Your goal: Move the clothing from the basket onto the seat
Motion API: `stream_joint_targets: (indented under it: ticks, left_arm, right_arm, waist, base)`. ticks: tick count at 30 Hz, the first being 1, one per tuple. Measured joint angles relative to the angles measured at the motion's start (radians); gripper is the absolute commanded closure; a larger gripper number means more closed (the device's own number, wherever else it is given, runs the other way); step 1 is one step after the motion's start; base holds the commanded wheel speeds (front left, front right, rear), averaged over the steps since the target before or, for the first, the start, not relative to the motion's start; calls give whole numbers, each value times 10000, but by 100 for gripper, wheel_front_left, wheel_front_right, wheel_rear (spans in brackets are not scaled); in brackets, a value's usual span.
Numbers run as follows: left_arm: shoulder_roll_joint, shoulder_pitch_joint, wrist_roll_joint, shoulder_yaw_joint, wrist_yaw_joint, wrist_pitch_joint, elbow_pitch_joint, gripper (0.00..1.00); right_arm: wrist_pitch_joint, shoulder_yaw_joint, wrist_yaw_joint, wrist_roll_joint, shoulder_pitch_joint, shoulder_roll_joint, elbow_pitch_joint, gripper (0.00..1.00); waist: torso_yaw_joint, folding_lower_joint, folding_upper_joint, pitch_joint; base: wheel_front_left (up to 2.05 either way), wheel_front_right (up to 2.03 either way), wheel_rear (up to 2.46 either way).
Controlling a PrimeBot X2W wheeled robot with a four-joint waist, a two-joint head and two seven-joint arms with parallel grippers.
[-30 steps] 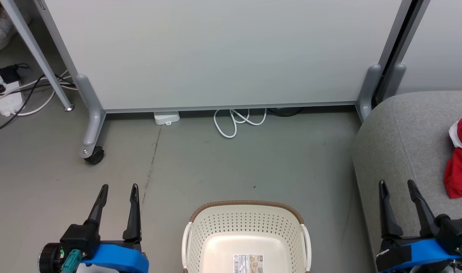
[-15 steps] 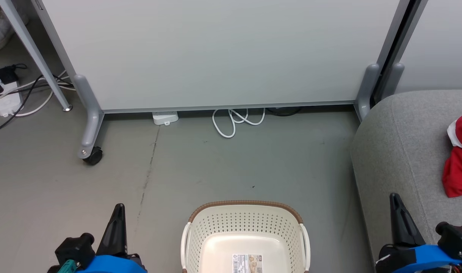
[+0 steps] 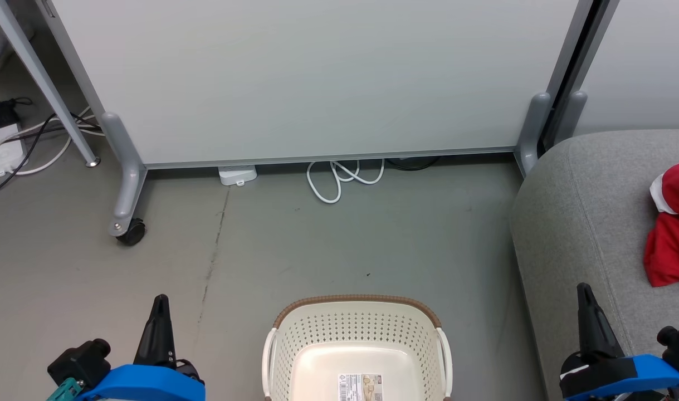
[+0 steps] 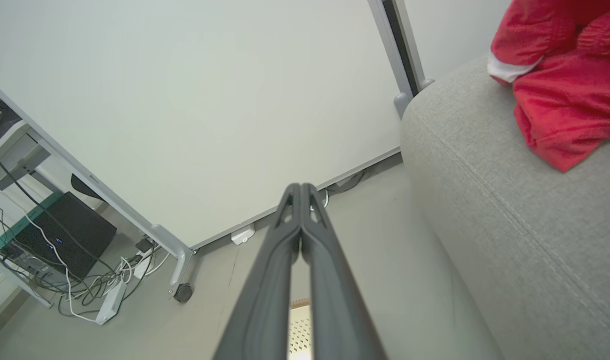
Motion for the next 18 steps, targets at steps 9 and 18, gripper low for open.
stream_joint_targets:
  ticks: [9, 18]
  left_arm:
    - [-27, -72, -1400, 161, 0, 341, -100, 100]
    - [-50, -196, -2667, 303, 0, 671, -194, 100]
  right_arm:
    - [353, 4, 0, 1409, -82, -2, -27, 100]
    - [671, 4, -2, 2683, -175, -4, -58, 100]
  waist:
    - [-82, 0, 0, -10]
    - [-164, 0, 0, -19]
  base:
    - [0, 0, 0]
    - [0, 0, 0]
